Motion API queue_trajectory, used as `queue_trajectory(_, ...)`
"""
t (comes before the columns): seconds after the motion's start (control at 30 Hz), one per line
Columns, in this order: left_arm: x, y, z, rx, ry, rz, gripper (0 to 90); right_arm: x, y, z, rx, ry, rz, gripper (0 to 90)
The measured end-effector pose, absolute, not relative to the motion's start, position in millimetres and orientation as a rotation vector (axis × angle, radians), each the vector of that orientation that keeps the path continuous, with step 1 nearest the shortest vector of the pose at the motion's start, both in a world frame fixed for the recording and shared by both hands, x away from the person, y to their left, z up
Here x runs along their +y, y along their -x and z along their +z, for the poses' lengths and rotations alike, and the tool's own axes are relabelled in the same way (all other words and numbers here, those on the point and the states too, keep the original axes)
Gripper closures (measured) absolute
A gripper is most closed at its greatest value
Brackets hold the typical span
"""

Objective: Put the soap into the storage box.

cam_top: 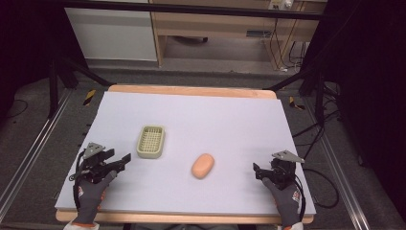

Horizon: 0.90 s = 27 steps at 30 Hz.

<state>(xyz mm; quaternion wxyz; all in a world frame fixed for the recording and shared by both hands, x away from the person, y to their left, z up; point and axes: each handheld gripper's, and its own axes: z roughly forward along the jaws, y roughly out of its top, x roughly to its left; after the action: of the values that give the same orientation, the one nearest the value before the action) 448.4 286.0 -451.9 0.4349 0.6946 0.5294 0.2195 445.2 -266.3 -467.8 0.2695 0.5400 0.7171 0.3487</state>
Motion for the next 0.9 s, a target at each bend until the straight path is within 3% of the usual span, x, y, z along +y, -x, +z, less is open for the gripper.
queue_trajectory(0.9, 255.5, -446.2, -430.4, 1.190, -1.779, 0.537, 28.2, -267.0, -441.9, -469.5, 1.947, -1.451, 0.955, 8.1)
